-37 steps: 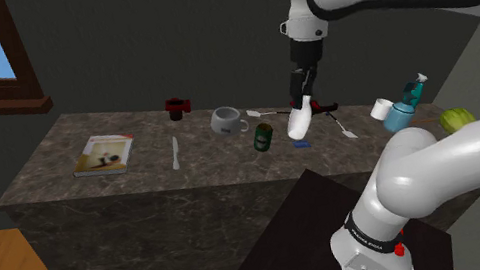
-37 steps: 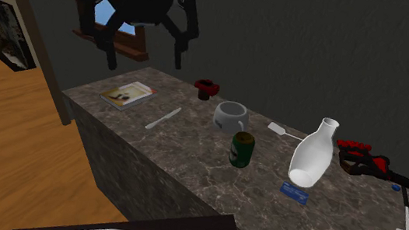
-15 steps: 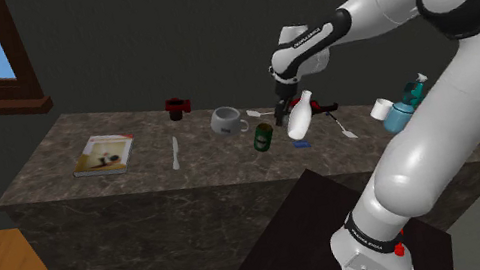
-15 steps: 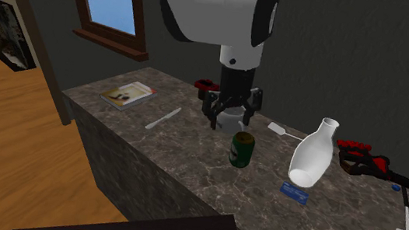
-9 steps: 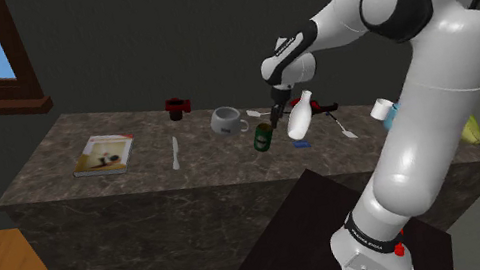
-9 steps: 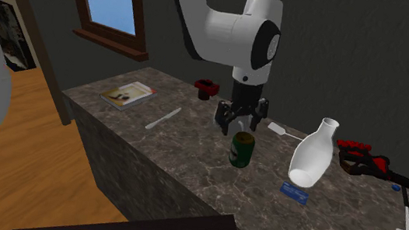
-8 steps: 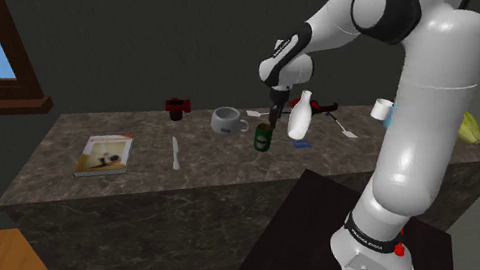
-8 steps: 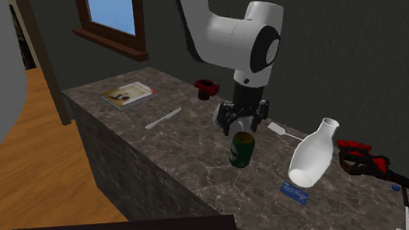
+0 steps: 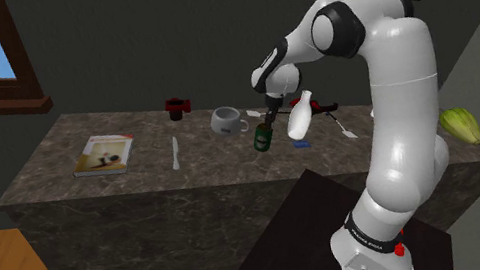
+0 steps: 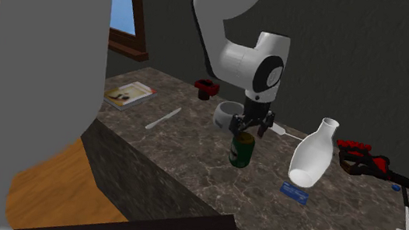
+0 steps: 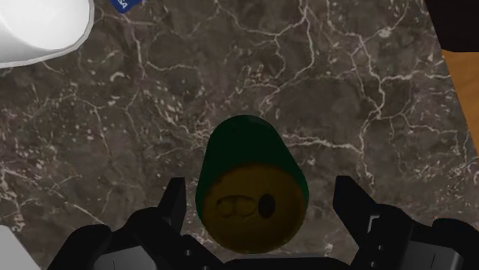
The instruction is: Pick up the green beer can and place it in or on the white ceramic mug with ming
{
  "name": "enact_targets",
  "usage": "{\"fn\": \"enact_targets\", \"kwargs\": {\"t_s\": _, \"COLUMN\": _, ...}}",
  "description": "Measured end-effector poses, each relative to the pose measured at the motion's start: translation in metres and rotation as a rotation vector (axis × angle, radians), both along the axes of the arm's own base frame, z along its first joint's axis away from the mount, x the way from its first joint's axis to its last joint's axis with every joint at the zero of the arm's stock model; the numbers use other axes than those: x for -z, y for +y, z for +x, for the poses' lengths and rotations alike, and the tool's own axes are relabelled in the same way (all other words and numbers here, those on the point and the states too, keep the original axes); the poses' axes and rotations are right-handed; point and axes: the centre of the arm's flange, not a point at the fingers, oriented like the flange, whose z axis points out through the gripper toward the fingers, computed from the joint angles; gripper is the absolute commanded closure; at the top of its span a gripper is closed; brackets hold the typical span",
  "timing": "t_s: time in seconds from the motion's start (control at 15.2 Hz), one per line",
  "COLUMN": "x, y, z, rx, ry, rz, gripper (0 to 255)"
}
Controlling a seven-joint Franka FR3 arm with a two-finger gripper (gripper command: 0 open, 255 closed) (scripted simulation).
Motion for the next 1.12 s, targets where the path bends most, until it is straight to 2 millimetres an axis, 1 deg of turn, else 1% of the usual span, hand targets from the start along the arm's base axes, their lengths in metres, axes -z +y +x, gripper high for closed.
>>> {"fn": "enact_targets", "kwargs": {"t_s": 0.4, "x": 0.033, "y": -0.003, "z": 0.001, "rx": -0.001, "ry": -0.001, "rz": 0.001, "gripper": 0}}
{"fn": "enact_targets", "kwargs": {"t_s": 0.53, "x": 0.036, "y": -0.002, "z": 0.0, "rx": -0.001, "ry": -0.001, "rz": 0.001, "gripper": 0}}
{"fn": "enact_targets", "kwargs": {"t_s": 0.86, "x": 0.038, "y": -0.002, "z": 0.0, "rx": -0.001, "ry": -0.002, "rz": 0.001, "gripper": 0}}
{"fn": "enact_targets", "kwargs": {"t_s": 0.92, "x": 0.038, "y": -0.002, "z": 0.0, "rx": -0.001, "ry": -0.002, "rz": 0.001, "gripper": 255}}
{"fn": "enact_targets", "kwargs": {"t_s": 1.12, "x": 0.037, "y": -0.003, "z": 0.0, "rx": 0.0, "ry": -0.002, "rz": 0.0, "gripper": 255}}
